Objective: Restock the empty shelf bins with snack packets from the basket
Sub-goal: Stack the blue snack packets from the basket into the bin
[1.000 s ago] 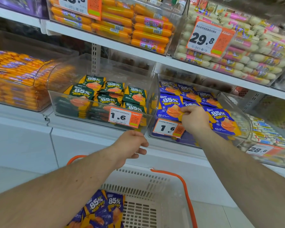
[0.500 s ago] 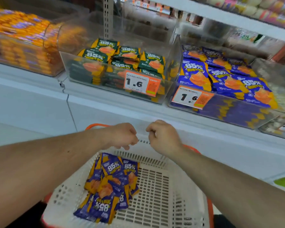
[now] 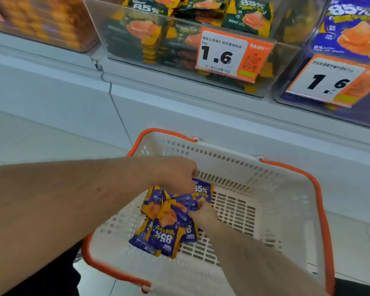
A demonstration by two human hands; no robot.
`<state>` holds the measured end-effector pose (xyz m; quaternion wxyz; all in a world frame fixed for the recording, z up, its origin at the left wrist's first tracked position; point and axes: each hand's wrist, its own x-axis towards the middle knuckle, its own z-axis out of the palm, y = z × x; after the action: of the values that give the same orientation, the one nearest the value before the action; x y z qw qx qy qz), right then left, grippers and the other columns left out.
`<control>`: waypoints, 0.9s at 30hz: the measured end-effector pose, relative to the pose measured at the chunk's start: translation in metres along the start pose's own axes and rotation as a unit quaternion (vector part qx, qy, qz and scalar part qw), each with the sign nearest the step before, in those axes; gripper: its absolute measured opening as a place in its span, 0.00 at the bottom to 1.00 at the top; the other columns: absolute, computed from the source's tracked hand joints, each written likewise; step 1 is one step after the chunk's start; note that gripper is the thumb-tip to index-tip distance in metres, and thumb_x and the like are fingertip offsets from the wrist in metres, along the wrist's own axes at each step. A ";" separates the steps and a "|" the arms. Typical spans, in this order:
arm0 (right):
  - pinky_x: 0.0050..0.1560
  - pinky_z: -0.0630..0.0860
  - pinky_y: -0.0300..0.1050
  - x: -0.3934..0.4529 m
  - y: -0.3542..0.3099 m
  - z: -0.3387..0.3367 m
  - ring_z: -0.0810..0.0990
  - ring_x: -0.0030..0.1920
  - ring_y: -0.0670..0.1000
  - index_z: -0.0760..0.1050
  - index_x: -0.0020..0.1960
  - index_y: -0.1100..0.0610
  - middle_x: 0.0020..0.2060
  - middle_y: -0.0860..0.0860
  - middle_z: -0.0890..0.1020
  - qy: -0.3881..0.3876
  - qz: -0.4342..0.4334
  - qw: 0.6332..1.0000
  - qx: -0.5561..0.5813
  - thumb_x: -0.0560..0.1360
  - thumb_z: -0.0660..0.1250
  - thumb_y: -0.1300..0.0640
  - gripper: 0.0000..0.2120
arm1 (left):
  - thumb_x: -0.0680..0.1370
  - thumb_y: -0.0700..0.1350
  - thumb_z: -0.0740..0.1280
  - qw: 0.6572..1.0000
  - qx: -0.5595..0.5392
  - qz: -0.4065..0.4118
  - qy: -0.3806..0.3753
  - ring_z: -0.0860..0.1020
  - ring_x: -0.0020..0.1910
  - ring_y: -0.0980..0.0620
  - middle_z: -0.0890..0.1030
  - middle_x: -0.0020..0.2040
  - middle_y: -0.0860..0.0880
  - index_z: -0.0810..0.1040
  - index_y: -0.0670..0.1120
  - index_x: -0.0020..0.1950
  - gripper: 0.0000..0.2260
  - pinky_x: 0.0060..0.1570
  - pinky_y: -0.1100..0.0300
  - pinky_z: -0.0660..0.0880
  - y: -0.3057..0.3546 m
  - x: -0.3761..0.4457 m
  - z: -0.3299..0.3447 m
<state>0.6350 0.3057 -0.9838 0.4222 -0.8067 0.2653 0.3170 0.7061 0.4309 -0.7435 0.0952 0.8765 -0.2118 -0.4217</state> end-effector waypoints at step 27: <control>0.34 0.72 0.35 -0.201 -0.155 -0.230 0.75 0.31 0.43 0.79 0.42 0.52 0.33 0.45 0.79 0.058 -0.306 0.923 -0.226 0.71 0.73 0.61 0.06 | 0.72 0.43 0.72 0.952 -0.256 0.076 0.152 0.72 0.31 0.52 0.75 0.33 0.48 0.77 0.44 0.40 0.06 0.30 0.63 0.66 0.083 -0.019 -0.019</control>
<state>0.6765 0.2202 -0.6546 0.2886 -0.9397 -0.0490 0.1770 0.6860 0.3647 -0.6901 0.3793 0.8577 -0.1457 -0.3149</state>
